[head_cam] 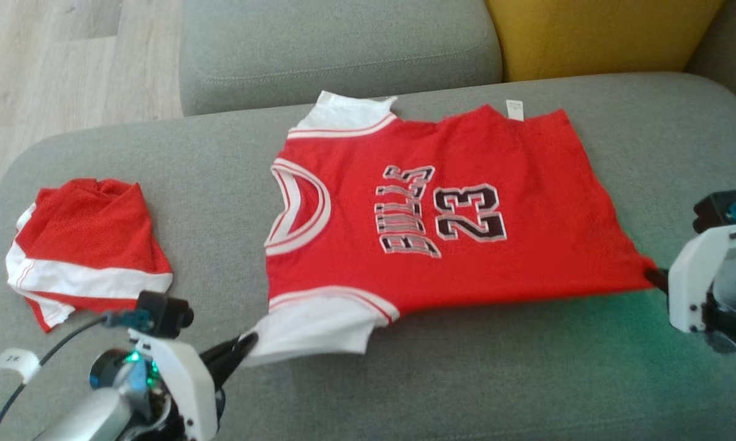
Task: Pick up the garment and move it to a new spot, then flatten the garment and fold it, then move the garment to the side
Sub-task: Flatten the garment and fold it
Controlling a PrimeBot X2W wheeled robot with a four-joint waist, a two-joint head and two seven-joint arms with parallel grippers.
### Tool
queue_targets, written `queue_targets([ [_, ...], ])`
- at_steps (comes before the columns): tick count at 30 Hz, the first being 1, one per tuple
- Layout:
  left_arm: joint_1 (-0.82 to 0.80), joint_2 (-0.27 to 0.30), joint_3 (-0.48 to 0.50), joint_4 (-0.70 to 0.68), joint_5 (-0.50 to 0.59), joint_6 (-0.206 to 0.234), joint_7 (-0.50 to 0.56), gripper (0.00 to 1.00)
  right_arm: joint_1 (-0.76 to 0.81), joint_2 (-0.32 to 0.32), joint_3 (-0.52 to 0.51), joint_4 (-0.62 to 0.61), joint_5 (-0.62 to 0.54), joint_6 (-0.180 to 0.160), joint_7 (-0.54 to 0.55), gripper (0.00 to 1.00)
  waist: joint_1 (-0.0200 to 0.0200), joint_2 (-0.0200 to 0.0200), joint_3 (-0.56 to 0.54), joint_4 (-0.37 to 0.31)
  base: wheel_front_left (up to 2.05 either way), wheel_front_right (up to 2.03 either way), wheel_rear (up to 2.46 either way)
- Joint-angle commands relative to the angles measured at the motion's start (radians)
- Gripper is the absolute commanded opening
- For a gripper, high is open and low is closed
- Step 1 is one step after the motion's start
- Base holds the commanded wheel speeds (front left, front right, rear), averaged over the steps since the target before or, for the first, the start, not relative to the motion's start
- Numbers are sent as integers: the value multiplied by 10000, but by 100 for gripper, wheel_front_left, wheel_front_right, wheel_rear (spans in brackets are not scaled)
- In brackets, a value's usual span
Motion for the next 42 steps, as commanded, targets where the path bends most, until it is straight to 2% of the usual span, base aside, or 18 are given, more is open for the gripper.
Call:
queue_targets([
  [1, -353, 543, 446, -362, -126, 14, 67, 0, -26, -500, 46, -385, 157, 19, 145, 0, 1, -1, -18, 1, 0, 0, 0],
  [10, 215, 1611, 21, -2122, -1295, 14, 1245, 0, 871, -1630, 118, -2060, 1255, 19, 1930, 0, 1, -1, -106, -10, 0, 0, 0],
  [16, 213, 1897, 287, -2678, -1522, 84, 1117, 0, 1187, -1886, -311, -2808, 1419, 19, 2301, 0, 1, -1, -16, -35, 0, 0, 0],
  [24, -677, 1771, 566, -2852, -1279, 165, 1063, 0, 729, -1663, -799, -3109, 683, 19, 2175, 0, 1, -1, 434, -70, 0, 0, 0],
  [29, -1751, 1420, 684, -2577, -1063, 147, 1169, 0, 121, -1349, -810, -2968, 75, 19, 2108, 0, 1, -1, 966, -87, 0, 0, 0],
  [42, -4525, 256, 252, -532, -466, 35, 1253, 0, -1551, -478, -271, -1607, -839, 19, 965, 0, 1, -1, 2147, -159, 0, 0, 0],
])
